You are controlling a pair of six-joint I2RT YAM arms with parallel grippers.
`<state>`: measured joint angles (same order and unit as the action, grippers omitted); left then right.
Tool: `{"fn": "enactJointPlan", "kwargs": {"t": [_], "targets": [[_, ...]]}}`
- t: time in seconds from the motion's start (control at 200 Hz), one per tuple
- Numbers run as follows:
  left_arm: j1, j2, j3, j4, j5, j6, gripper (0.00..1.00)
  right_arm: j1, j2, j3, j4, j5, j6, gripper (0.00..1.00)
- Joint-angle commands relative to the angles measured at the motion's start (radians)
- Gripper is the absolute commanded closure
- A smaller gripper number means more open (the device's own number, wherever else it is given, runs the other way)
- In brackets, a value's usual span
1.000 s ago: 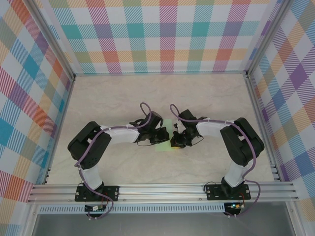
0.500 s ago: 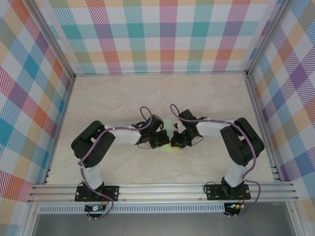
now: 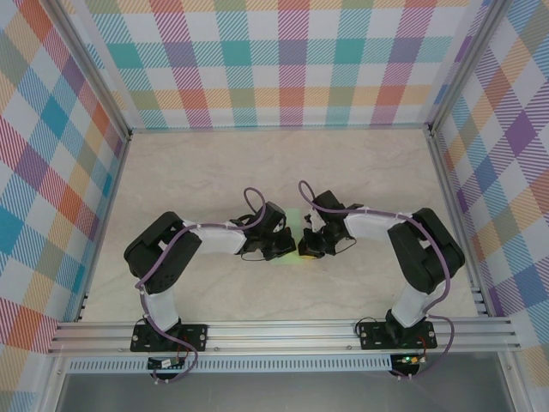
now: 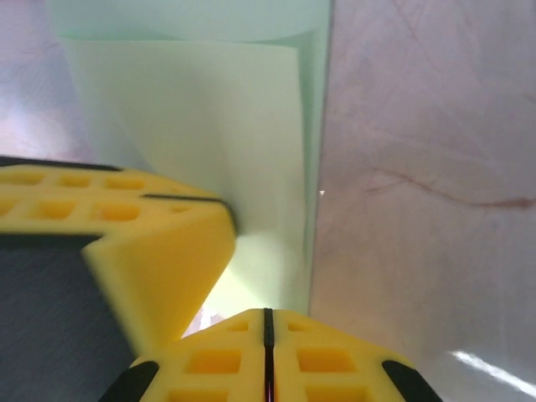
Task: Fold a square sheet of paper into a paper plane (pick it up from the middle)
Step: Fold the triangle a second time at the center of the table.
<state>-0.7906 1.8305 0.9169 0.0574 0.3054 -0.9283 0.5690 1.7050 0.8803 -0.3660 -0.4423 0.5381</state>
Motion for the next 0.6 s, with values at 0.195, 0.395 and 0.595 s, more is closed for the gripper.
{"fn": "enactJointPlan", "kwargs": {"t": [0.195, 0.395, 0.595], "targets": [[-0.027, 0.035, -0.062, -0.041, -0.034, -0.003, 0.98, -0.001, -0.031, -0.045, 0.034, -0.077, 0.002, 0.90], [-0.028, 0.032, -0.074, -0.022, -0.036, 0.044, 0.97, 0.000, 0.027, -0.034, 0.014, -0.043, 0.002, 0.90], [-0.027, 0.027, -0.079, -0.018, -0.060, 0.107, 0.95, -0.001, 0.064, -0.027, -0.045, 0.034, 0.002, 0.91]]}}
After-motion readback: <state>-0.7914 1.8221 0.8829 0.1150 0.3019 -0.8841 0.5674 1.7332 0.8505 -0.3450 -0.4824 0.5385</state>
